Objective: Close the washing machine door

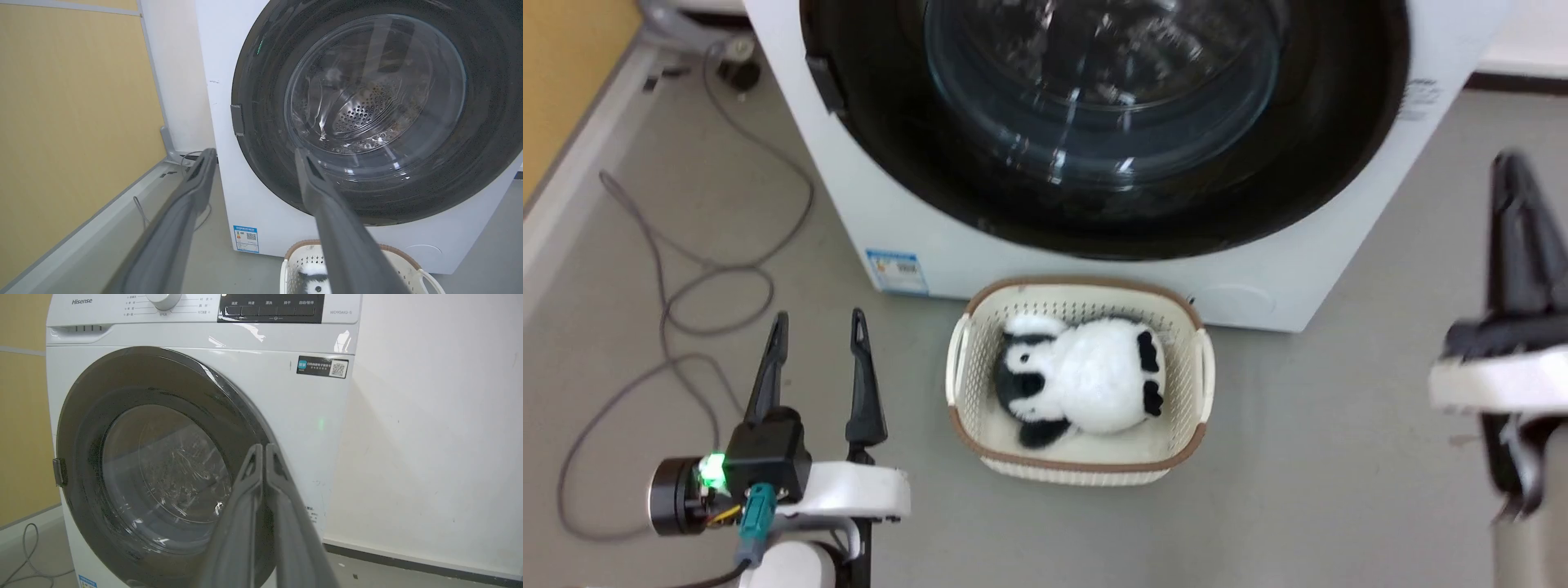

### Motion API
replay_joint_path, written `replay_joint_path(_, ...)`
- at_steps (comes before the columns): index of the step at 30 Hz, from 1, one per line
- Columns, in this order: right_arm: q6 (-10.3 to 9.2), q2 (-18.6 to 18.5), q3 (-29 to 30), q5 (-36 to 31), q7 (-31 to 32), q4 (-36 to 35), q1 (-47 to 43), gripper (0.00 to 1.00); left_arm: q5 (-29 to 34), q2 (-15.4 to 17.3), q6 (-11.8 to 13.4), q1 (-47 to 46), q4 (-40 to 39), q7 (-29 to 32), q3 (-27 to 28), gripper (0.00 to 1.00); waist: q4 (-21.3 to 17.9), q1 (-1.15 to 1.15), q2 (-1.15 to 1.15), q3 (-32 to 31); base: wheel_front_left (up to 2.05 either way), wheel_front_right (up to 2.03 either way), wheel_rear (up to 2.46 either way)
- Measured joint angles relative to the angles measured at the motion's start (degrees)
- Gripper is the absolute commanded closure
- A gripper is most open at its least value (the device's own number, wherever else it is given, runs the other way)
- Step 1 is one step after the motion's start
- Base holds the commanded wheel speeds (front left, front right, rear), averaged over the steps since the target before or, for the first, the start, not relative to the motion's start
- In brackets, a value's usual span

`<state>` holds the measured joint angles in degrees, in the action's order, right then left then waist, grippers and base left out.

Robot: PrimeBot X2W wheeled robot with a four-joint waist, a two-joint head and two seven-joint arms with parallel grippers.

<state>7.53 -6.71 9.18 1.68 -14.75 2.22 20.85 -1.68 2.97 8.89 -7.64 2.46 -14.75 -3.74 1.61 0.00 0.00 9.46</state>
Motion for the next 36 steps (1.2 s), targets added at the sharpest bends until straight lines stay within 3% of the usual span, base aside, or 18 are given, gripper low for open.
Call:
replay_joint_path(1, 0.01, 0.51, -0.21, 0.33, 0.00, -0.16, -1.33, 0.27, 0.00, 0.00, -0.01, 0.46, 0.04, 0.00, 0.02, 0.00, -0.26, 0.00, 0.00, -0.62, 0.00, 0.00, 0.00)
replay_joint_path(2, 0.01, 1.08, -0.24, 0.52, 0.00, -0.42, -2.66, 0.00, 0.01, 0.00, -0.02, 0.92, 0.14, 0.00, 0.09, 0.00, -0.51, 0.00, 0.00, -1.24, 0.00, 0.00, 0.00)
replay_joint_path(12, 0.00, 3.32, -2.21, 2.42, 0.00, -2.29, -12.82, 0.00, 0.09, 0.02, -0.77, 4.63, 0.51, 0.00, 0.26, 0.00, -2.07, 0.00, 0.00, -6.27, 0.00, 0.00, 0.00)
replay_joint_path(14, 0.00, 3.44, -3.04, 5.38, 0.00, -1.83, -16.60, 0.00, 0.16, 0.02, -1.00, 5.74, 0.49, 0.00, 0.22, 0.00, -2.22, 0.00, 0.00, -7.75, 0.00, 0.00, 0.00)
replay_joint_path(22, 0.00, 3.54, -4.24, 7.31, 0.00, -1.94, -20.09, 0.00, 0.11, 0.00, -1.34, 6.83, 0.62, 0.01, 0.12, 0.00, -2.60, 0.00, 0.00, -8.75, 0.00, 0.00, 0.00)
replay_joint_path(23, 0.00, 3.54, -4.22, 7.31, 0.02, -1.92, -20.09, 1.00, 0.07, -0.01, -1.34, 6.82, 0.62, 0.09, 0.13, 1.00, -2.60, -0.01, 0.00, -8.75, 0.00, 0.00, 0.00)
replay_joint_path(36, 0.00, 3.53, -4.43, 6.89, 1.04, -1.92, -20.09, 1.00, 0.07, -0.08, -1.62, 6.82, 0.56, 1.04, 0.34, 1.00, -2.54, 0.00, 0.00, -8.81, 0.00, 0.00, 0.00)
